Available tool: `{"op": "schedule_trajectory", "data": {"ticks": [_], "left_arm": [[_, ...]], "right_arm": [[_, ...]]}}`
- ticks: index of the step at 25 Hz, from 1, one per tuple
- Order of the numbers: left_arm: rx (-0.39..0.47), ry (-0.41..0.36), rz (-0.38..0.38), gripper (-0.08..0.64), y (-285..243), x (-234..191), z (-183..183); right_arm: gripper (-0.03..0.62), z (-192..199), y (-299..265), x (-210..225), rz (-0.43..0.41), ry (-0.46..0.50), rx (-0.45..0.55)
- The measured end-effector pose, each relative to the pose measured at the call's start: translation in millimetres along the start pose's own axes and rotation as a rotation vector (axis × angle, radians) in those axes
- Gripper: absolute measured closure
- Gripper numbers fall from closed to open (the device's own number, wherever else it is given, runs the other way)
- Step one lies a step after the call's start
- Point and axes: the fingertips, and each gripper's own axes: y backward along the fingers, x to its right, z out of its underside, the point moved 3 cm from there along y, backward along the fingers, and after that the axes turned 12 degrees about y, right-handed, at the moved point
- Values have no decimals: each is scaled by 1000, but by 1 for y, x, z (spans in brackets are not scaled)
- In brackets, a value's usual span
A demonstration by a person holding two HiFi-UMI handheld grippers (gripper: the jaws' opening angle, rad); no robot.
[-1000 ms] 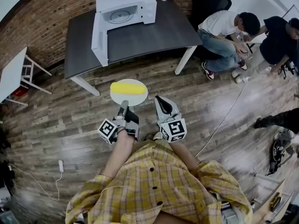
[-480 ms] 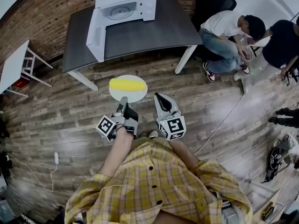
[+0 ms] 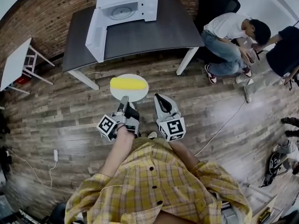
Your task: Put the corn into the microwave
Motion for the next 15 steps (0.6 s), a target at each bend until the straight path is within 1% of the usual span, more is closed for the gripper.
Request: {"op": "schedule_trajectory", "data": {"ticks": [5, 8, 10, 15], "left_arm": [[12, 17, -13, 532, -5, -7, -5], [23, 26, -21, 532, -12, -10, -11], [23, 21, -17, 532, -21, -8, -14], [14, -5, -25, 532, -45, -8, -28]], "right_arm": [[589, 7, -6, 4, -10, 2, -11], [589, 10, -14, 10, -11, -16, -17], [589, 11, -23, 14, -15, -24, -18], [589, 13, -50, 21, -25, -8, -19]]}}
